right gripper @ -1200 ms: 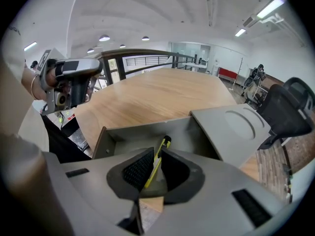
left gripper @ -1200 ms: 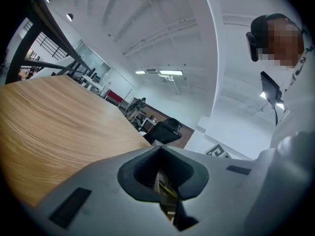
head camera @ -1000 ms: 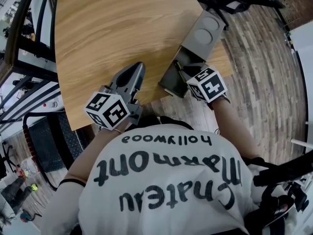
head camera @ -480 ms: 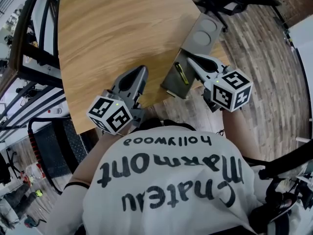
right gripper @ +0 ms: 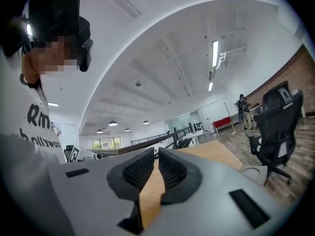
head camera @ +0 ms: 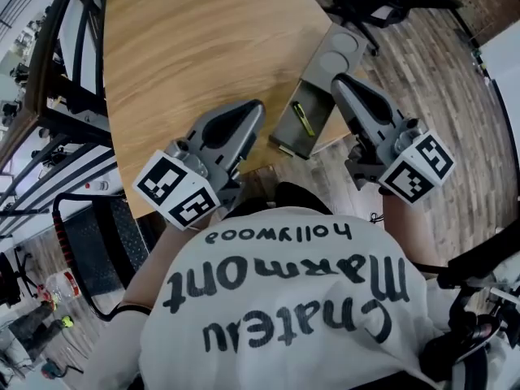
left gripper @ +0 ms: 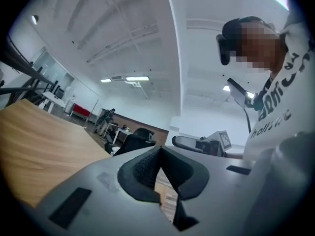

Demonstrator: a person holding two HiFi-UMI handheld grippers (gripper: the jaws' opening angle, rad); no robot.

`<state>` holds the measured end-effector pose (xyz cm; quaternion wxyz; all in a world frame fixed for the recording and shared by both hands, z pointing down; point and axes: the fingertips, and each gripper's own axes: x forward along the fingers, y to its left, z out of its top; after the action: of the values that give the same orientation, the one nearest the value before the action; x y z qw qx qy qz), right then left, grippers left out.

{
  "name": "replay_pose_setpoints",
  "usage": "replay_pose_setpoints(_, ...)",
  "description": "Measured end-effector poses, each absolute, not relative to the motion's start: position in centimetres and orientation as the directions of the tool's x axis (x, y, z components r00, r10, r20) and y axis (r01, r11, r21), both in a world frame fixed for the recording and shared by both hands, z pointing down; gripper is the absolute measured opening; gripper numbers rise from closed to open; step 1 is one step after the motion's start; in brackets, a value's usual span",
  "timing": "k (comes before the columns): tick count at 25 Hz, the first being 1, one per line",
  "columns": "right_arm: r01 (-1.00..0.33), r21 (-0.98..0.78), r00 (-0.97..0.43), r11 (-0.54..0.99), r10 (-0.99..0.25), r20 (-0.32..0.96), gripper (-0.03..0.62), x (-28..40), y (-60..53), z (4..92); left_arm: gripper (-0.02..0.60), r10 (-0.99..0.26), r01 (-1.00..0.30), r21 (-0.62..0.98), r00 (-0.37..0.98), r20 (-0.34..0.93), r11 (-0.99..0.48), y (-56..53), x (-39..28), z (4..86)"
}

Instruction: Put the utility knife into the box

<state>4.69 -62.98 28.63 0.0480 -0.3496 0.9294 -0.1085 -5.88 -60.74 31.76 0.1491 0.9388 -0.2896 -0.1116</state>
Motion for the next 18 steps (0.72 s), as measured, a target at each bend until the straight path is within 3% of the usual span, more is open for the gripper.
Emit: replay_pose_setpoints(18,-0.563,-0.158,-0.824,0.811,-0.567,0.028,0.031,4.8,-59.9,26.6,0.006,-0.622,-0.581,0.26,0.775,-0.112,-0.771,-58.6,-5.3,28.7)
